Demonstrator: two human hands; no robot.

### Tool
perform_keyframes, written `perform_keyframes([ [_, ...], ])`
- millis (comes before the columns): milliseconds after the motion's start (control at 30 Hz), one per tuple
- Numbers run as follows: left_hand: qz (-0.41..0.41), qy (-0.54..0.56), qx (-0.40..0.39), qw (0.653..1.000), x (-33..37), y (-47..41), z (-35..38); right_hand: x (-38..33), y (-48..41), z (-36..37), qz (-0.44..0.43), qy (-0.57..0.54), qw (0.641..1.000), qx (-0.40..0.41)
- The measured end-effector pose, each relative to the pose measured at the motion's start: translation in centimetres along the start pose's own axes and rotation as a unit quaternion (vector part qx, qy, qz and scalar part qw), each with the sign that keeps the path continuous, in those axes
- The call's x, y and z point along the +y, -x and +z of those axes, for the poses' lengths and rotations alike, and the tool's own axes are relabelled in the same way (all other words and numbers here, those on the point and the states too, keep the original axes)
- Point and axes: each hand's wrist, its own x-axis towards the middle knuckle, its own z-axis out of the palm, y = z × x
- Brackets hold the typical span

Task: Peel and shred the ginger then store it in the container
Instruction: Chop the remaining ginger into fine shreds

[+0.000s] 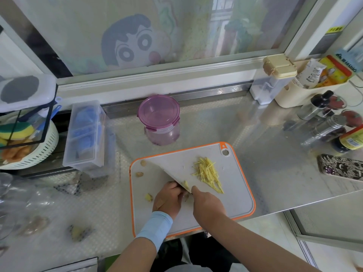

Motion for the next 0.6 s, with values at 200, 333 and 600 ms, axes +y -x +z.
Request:
perform_keyframes([
  [200,0.002,0.000,-0.024,1.000,-0.5,-0.1,0.3,0.7,0.6,-0.6,-0.002,0.001,1.000,-0.004],
  [333,-0.001,0.007,-0.012,1.000,-0.2,0.0,0.2,1.1,1.7,-0.3,0.019,0.013,1.000,-0.019],
  [600,0.005,0.000,0.008,1.000,0.1,0.0,0.0,1.1,2.0,0.2,0.020,0.017,1.000,-0.014],
])
